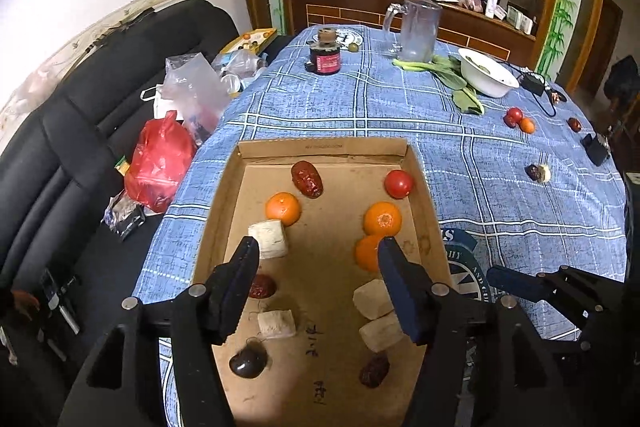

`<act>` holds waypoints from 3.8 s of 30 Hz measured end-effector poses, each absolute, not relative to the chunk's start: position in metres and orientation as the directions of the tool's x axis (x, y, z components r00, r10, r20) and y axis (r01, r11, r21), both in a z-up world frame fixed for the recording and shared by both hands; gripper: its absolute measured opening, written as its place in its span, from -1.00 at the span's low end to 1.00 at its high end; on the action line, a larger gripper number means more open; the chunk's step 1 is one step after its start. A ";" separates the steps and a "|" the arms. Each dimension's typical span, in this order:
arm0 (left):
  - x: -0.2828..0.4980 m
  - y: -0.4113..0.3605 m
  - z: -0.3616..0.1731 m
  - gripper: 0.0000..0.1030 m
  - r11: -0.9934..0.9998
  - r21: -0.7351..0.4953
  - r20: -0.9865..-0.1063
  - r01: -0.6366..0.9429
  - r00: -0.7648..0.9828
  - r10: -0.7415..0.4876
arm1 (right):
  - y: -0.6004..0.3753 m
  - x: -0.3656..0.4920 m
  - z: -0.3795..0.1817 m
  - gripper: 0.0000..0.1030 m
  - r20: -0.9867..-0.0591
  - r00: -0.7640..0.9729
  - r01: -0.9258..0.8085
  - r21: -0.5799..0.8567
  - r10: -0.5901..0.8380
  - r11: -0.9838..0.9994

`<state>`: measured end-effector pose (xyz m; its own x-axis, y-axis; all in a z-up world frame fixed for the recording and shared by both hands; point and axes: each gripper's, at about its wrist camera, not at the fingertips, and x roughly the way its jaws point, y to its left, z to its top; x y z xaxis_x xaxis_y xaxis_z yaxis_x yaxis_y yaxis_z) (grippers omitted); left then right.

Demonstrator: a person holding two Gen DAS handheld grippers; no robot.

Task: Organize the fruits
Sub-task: 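Move both open tools back to the last items on the cloth, then grasp a red date with the left tool while the right tool grasps a yam chunk, then carry the date and yam chunk into the tray and open both tools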

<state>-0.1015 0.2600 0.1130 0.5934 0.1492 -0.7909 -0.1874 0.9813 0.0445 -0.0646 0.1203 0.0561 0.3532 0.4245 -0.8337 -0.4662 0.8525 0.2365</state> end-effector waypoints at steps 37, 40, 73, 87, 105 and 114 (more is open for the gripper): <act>-0.140 0.139 0.130 0.29 0.972 0.115 -0.771 -0.207 0.598 0.219 | -0.010 -0.094 0.070 0.13 -0.820 0.392 -0.409 0.250 0.416 0.878; -0.134 0.136 0.129 0.29 0.975 0.114 -0.772 -0.189 0.601 0.207 | -0.018 -0.090 0.068 0.13 -0.824 0.398 -0.377 0.253 0.403 0.891; -0.004 0.111 0.063 0.29 0.991 -0.110 -0.878 0.072 0.461 -0.131 | -0.098 0.110 0.018 -0.61 -0.836 0.418 -0.049 0.369 0.355 0.928; 0.092 0.020 0.030 0.28 0.954 -0.155 -0.867 0.257 0.428 -0.256 | -0.152 0.050 0.031 -0.61 -0.832 0.450 0.017 0.370 0.323 0.929; 0.056 0.053 0.053 -0.56 0.961 -0.194 -0.847 0.199 0.460 -0.266 | -0.130 0.019 0.048 -0.61 -0.815 0.441 -0.074 0.384 0.376 0.920; -0.028 0.119 0.089 -0.56 0.969 -0.237 -0.818 0.069 0.524 -0.237 | -0.071 -0.006 0.057 -0.60 -0.799 0.381 -0.197 0.422 0.466 0.885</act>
